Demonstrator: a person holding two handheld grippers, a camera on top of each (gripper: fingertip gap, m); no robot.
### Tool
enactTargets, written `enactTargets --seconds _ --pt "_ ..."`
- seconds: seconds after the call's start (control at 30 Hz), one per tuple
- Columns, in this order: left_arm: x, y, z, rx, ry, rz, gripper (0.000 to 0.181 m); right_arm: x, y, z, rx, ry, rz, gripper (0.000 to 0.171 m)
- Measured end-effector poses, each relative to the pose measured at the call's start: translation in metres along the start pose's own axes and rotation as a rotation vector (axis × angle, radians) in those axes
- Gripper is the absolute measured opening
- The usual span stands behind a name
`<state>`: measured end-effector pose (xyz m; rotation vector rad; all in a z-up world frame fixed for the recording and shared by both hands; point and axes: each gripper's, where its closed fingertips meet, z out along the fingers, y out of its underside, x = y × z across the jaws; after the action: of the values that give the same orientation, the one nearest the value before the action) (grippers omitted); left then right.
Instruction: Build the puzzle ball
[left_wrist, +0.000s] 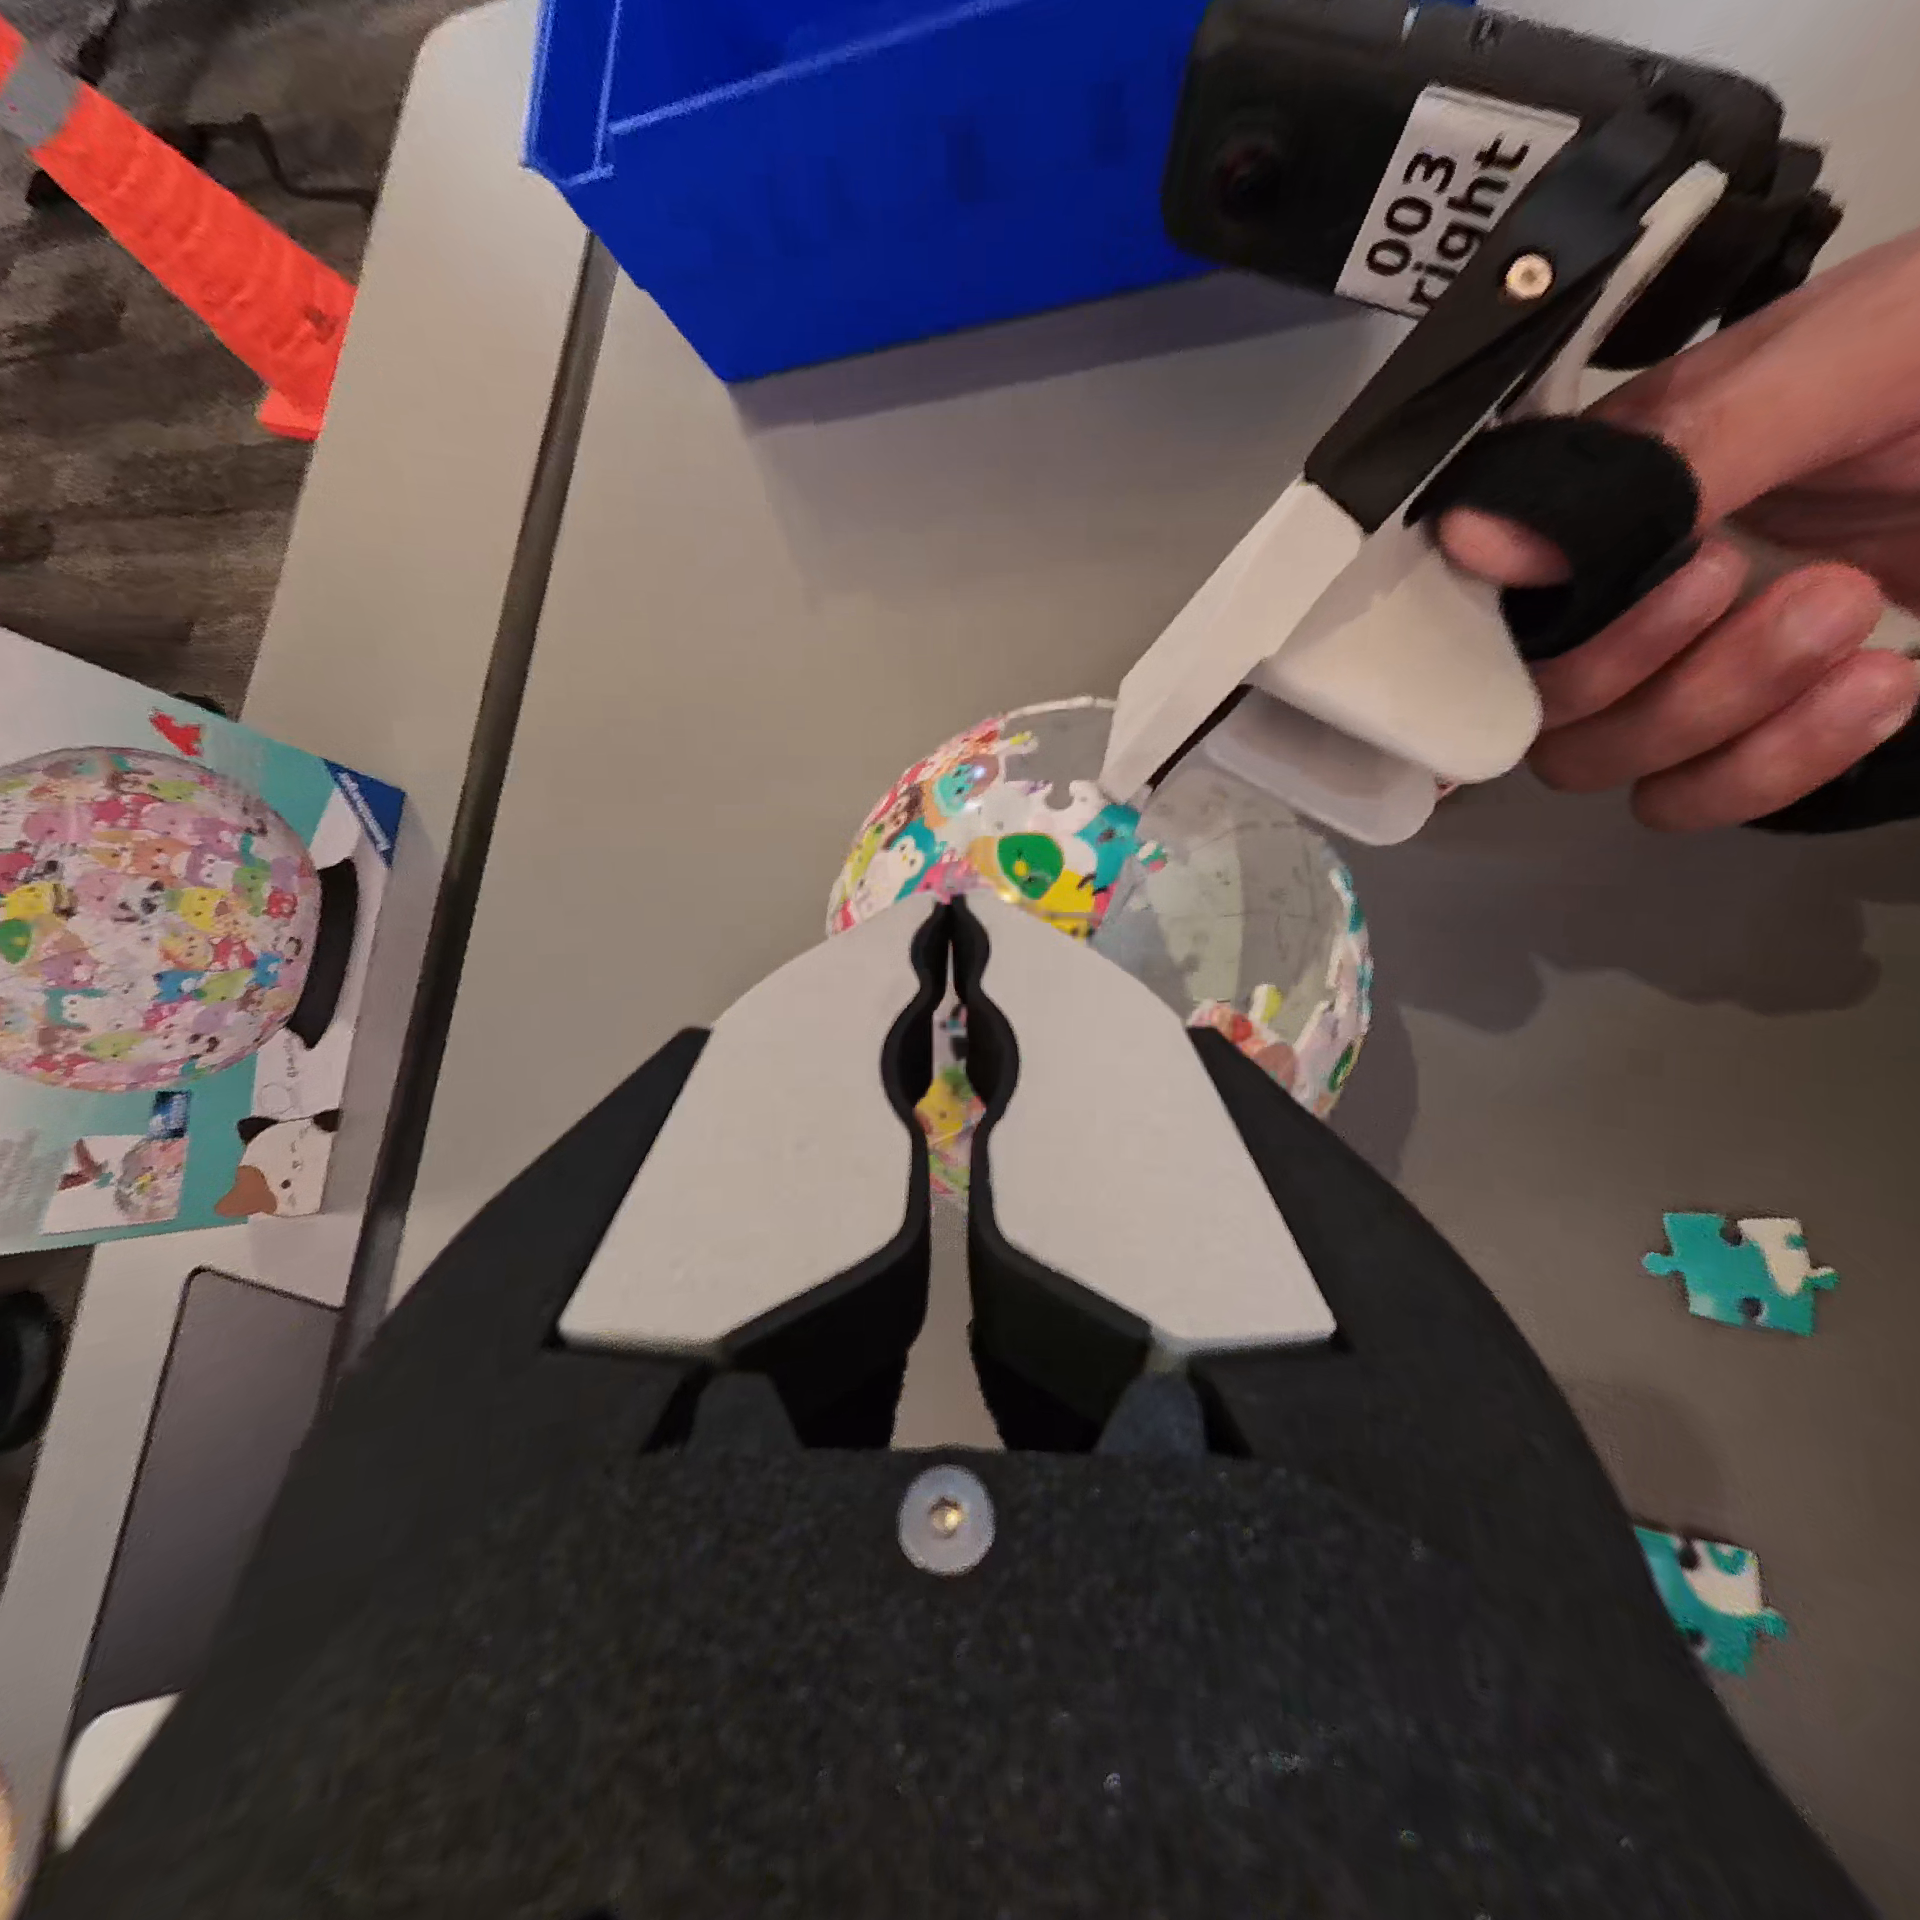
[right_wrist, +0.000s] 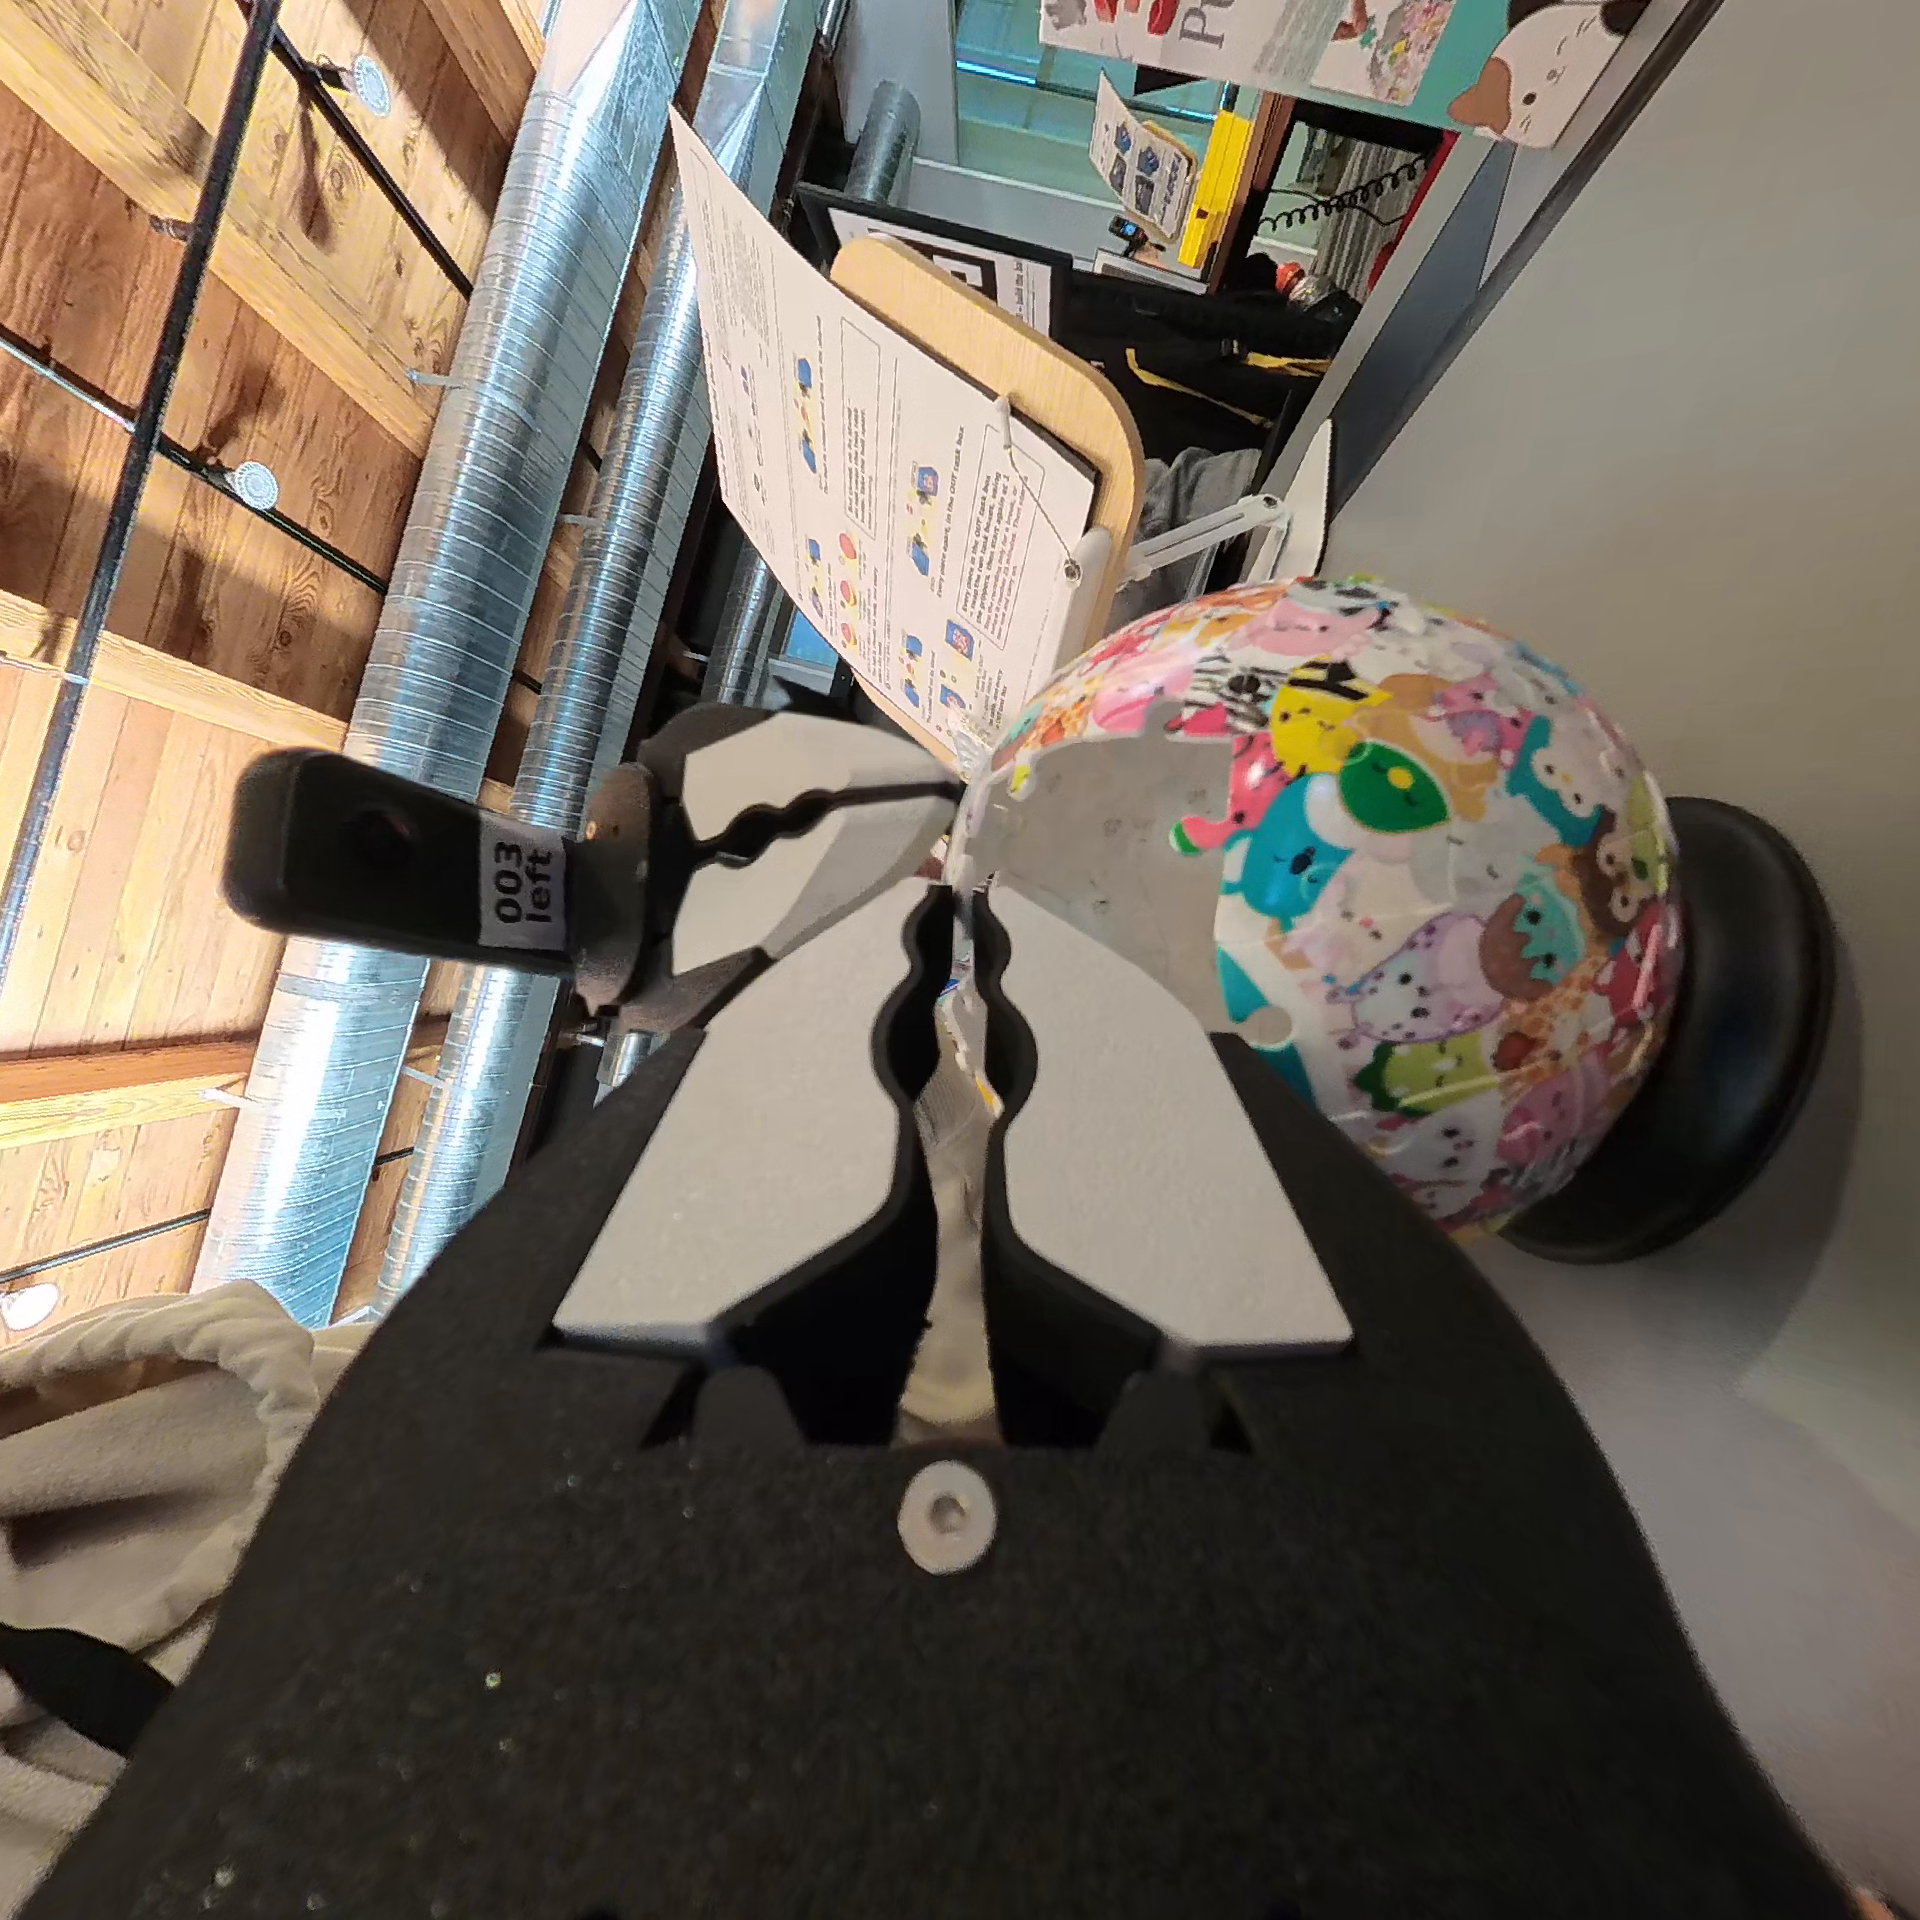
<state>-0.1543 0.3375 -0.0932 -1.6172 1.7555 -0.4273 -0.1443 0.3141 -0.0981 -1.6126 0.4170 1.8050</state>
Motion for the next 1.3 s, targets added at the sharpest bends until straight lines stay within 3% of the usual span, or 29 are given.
enactTargets --seconds 0.17,0.3,0.43,0.57,0.7,0.9,1.07,1.2,1.3 --pt "0.01 0.001 -0.01 0.034 0.032 0.072 0.001 0.0 0.0 0.0 -0.004 -0.023 0.011 0.003" --pt "0.018 -0.002 -0.012 0.065 0.072 0.078 0.017 0.0 0.001 0.0 -0.005 -0.017 -0.021 0.003" --pt "0.018 -0.004 -0.01 0.06 0.069 0.084 0.021 0.0 0.001 0.0 -0.009 -0.011 -0.038 0.003" --pt "0.017 -0.007 -0.006 0.069 0.062 0.089 0.019 0.001 0.001 0.0 -0.01 -0.008 -0.044 0.003" --pt "0.008 -0.016 -0.009 0.107 0.037 0.066 0.001 0.001 0.001 0.0 -0.011 -0.01 -0.038 0.003" --pt "0.007 -0.005 0.004 0.02 0.03 0.096 0.0 0.001 0.001 0.001 -0.01 -0.015 -0.028 0.004" --pt "0.015 -0.02 -0.007 0.096 0.04 0.103 0.0 0.002 0.0 0.001 -0.009 -0.013 -0.025 0.004" --pt "0.016 -0.007 0.001 0.023 0.048 0.109 0.0 0.001 0.0 0.001 -0.01 -0.007 -0.033 0.004" --pt "0.021 -0.013 -0.002 0.063 0.06 0.104 0.0 0.002 0.0 0.001 -0.009 -0.009 -0.027 0.004"
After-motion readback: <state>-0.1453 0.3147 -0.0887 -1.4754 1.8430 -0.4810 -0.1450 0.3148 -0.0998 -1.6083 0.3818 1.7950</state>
